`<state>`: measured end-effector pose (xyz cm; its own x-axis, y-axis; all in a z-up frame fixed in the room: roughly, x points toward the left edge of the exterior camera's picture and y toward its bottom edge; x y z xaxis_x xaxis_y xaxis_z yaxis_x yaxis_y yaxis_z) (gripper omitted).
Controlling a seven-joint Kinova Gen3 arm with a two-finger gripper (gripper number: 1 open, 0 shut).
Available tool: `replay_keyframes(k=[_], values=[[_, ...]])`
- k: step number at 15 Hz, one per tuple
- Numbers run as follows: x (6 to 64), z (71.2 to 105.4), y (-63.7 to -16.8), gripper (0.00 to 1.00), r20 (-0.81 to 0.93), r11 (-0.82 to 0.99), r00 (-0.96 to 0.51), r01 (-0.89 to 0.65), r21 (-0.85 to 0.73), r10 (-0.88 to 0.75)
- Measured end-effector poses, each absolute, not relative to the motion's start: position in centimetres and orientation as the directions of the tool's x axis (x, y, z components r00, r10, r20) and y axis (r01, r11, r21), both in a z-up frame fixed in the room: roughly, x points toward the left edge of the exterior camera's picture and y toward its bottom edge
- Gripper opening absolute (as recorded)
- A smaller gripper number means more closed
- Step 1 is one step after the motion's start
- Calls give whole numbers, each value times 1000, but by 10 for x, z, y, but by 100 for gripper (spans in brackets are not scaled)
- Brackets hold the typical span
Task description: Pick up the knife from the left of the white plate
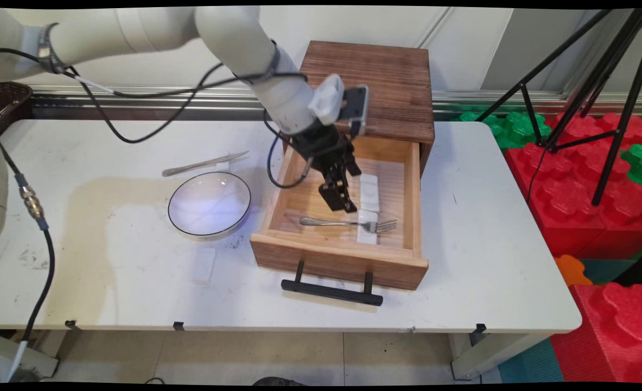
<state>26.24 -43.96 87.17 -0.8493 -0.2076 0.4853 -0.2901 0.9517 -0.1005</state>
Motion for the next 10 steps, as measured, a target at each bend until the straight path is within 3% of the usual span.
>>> replay_keyframes(k=[10], values=[[343,963,-416,100,588,897,-770,-412,-162,-248]])
